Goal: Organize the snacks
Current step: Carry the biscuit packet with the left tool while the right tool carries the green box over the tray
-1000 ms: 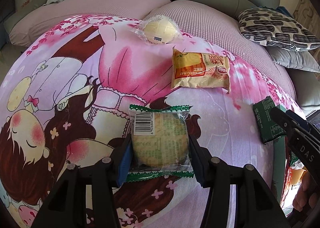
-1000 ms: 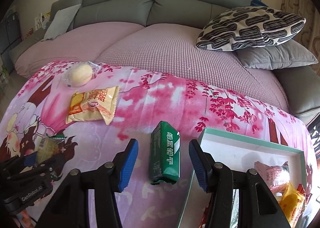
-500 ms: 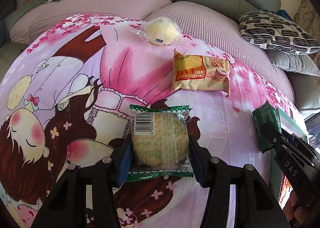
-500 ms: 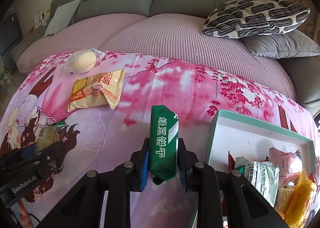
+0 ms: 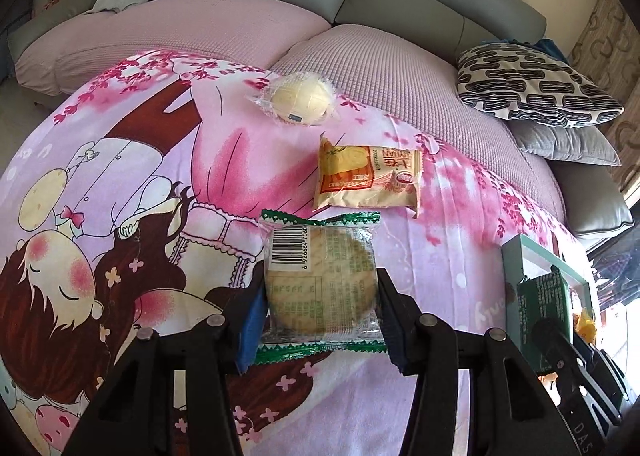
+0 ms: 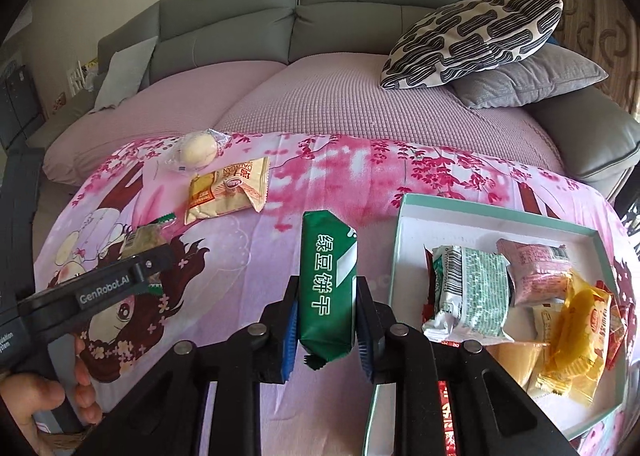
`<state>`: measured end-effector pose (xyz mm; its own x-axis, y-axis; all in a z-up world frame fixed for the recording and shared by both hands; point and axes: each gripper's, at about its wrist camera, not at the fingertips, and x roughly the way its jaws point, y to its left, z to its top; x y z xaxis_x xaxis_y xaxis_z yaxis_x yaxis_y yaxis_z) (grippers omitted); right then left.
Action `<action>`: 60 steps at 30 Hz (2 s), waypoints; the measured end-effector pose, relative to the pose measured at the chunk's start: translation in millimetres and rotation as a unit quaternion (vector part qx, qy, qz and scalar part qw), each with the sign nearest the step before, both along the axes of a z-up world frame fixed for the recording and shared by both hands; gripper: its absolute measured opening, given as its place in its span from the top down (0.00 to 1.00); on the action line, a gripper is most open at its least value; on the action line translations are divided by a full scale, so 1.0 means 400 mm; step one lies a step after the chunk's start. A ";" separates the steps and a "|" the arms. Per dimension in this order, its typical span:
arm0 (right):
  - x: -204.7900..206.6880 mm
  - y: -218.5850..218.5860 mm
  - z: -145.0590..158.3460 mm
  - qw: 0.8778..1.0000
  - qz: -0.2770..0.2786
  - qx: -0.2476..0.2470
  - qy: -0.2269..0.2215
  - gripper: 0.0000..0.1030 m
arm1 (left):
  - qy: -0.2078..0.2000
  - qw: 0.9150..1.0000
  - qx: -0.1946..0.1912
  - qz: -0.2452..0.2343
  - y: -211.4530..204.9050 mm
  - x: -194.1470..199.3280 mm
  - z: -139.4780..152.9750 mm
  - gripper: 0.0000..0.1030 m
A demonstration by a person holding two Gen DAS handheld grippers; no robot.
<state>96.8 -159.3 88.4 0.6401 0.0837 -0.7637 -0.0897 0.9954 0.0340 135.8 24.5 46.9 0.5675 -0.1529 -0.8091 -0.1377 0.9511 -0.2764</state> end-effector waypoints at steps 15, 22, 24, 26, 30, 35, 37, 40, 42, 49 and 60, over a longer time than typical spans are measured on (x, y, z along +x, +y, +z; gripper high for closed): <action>-0.054 -0.251 0.080 0.991 -0.120 0.040 -0.053 0.75 | -0.052 0.990 0.027 -0.128 -0.256 -0.017 0.096 0.49; -0.089 -0.414 0.085 0.976 -0.202 0.052 -0.065 0.75 | -0.076 0.977 0.037 -0.195 -0.417 -0.025 0.143 0.49; -0.089 -0.431 0.080 0.974 -0.210 0.055 -0.063 0.75 | -0.081 0.972 0.036 -0.216 -0.464 -0.029 0.153 0.49; -0.087 -0.438 0.076 0.974 -0.211 0.058 -0.062 0.74 | -0.084 0.967 0.037 -0.237 -0.508 -0.030 0.160 0.49; -0.083 -0.445 0.069 0.974 -0.209 0.066 -0.061 0.74 | -0.092 0.961 0.042 -0.259 -0.558 -0.010 0.174 0.49; -0.068 -0.447 0.043 0.975 -0.205 0.074 -0.052 0.75 | -0.081 0.965 0.064 -0.242 -0.557 0.069 0.165 0.49; -0.059 -0.449 0.034 0.975 -0.204 0.075 -0.048 0.75 | -0.077 0.966 0.066 -0.238 -0.554 0.100 0.154 0.49; -0.046 -0.447 0.024 0.976 -0.201 0.073 -0.044 0.75 | -0.063 0.966 0.074 -0.238 -0.561 0.140 0.121 0.49; -0.038 -0.445 0.016 0.976 -0.198 0.076 -0.039 0.75 | -0.058 0.966 0.079 -0.238 -0.566 0.156 0.098 0.49; -0.024 -0.448 -0.016 0.977 -0.199 0.070 -0.018 0.75 | -0.033 0.964 0.086 -0.251 -0.587 0.150 0.038 0.49; -0.021 -0.443 -0.021 0.979 -0.196 0.057 -0.008 0.74 | -0.013 0.958 0.077 -0.276 -0.631 0.117 0.003 0.48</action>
